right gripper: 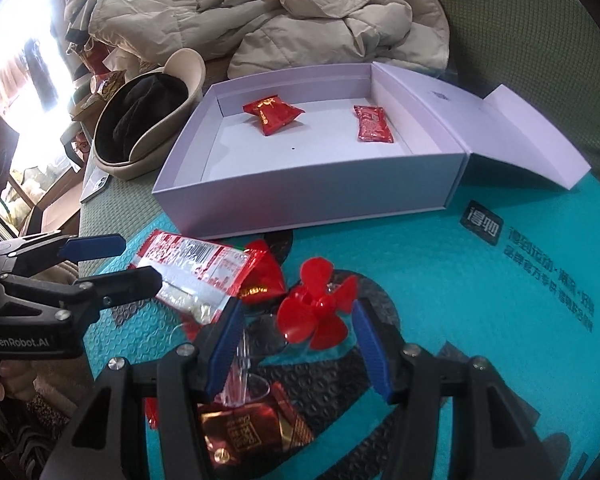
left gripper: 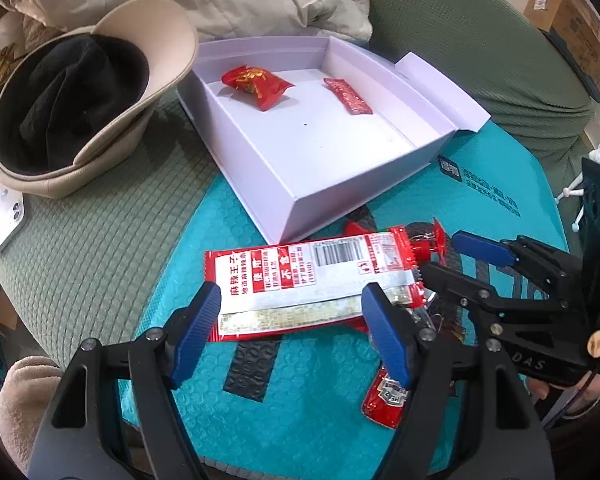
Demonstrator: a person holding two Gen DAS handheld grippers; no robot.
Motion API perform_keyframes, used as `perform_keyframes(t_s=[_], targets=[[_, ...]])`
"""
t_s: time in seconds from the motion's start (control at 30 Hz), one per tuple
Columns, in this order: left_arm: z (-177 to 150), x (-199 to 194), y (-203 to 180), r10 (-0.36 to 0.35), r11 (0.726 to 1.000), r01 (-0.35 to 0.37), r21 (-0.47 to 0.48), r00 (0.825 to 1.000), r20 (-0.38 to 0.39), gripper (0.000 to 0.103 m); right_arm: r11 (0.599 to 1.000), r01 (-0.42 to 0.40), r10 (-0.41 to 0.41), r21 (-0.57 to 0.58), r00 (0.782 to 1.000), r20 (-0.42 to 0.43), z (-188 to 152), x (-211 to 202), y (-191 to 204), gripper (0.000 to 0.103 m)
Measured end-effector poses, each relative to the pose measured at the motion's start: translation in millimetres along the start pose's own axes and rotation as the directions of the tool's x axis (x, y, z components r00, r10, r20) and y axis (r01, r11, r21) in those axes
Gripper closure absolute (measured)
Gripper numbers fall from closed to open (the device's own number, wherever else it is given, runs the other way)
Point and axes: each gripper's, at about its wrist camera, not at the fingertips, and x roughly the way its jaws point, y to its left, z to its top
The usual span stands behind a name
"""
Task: Organize objects
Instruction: 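Grasp the long red-and-white snack bar with the left gripper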
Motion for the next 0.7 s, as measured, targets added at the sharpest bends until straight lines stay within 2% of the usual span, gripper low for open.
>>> perform_keyframes(t_s=[0.13,0.23,0.27,0.3,0.33,0.53,0.7], targets=[[0.8,7.1,8.1,-0.003,0.999,0.002,-0.045,1.0,-0.018,0.031,0.999,-0.015,0.016,0.048,1.0,-0.013,0.6,11.2,-8.7,0.046],[0.5,16.9,16.8,-0.035,0.995,0.03,-0.098,0.998,-0.054,0.031,0.997,-0.021,0.023,0.073,1.0,-0.02,-1.0,15.5,-13.5,0.047],[0.4,18.5,18.1,-0.045,0.993,0.039,-0.108,0.997,-0.059,0.031,0.997,-0.022,0.023,0.076,1.0,-0.019,-1.8,16.0,-14.1,0.049],[0.5,18.3,19.0,-0.052,0.993,0.046,-0.111,0.997,-0.056,0.031,0.997,-0.022,0.023,0.075,1.0,-0.017,-1.9,15.9,-14.5,0.056],[0.9,16.2,18.7,-0.058,0.993,0.053,-0.105,0.997,-0.048,0.031,0.997,-0.015,0.016,0.07,1.0,-0.018,-1.7,15.9,-14.3,0.065],[0.1,9.7,7.7,-0.088,0.996,0.088,-0.001,0.995,-0.054,0.031,0.999,-0.02,0.021,0.035,1.0,-0.023,-1.4,17.2,-8.6,0.067],[-1.4,12.0,9.2,-0.115,0.993,0.115,-0.012,0.991,-0.069,0.029,0.999,-0.029,0.03,0.035,0.999,-0.025,-0.6,19.5,-6.4,0.067]])
